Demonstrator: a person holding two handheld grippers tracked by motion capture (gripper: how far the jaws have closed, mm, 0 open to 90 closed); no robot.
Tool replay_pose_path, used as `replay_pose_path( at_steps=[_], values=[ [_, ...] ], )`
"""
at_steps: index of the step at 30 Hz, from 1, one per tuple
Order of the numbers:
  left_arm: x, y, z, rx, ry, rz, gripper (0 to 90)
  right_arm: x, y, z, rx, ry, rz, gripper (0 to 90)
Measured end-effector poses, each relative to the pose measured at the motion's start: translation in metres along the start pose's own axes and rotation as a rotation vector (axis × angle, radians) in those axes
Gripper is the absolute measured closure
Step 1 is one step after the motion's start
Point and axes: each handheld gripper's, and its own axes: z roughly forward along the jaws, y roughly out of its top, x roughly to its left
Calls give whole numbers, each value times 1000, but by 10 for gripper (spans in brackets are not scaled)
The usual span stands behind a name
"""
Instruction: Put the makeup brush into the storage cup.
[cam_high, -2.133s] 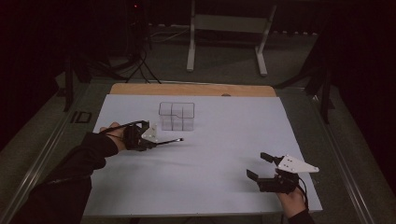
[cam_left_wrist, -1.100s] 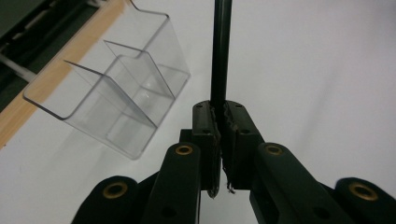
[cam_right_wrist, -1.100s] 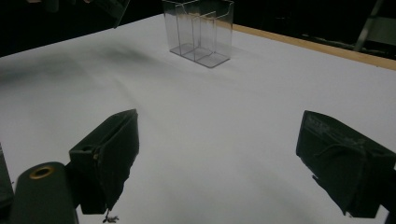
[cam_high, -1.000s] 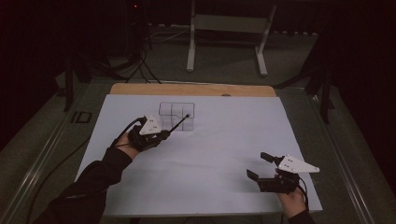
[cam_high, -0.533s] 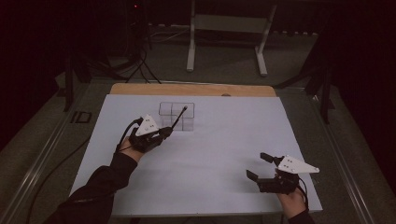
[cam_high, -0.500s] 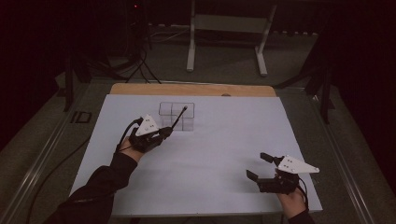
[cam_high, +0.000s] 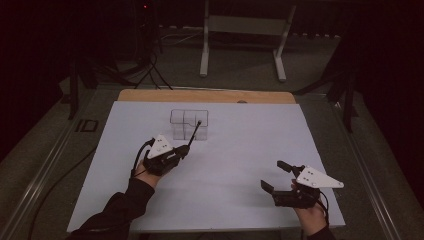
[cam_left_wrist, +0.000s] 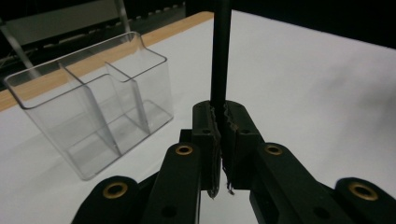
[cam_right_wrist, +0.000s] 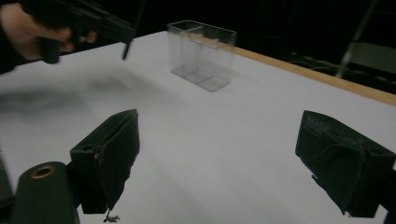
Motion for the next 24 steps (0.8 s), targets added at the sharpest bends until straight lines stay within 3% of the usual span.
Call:
replay_pose_path(
  at_steps=[7, 12, 17, 20, 21, 24],
  values=[
    [-8, -6, -1, -14, -3, -1, 854, 6, 17, 2, -15, 29, -27, 123],
    [-15, -10, -2, -19, -4, -6, 854, 8, 31, 8, 14, 45, -32, 123],
    [-15, -12, -3, -35, 0, -22, 854, 14, 43, 16, -10, 34, -38, 140],
    [-14, -16, -2, -33, 4, -40, 854, 14, 49, 21, 1, 60, -21, 142],
    [-13, -19, -1, -30, 9, -51, 854, 15, 60, 29, 15, 79, -13, 142],
    [-12, -21, 0, -26, 11, -61, 854, 18, 67, 34, -1, 66, -32, 142]
  ],
)
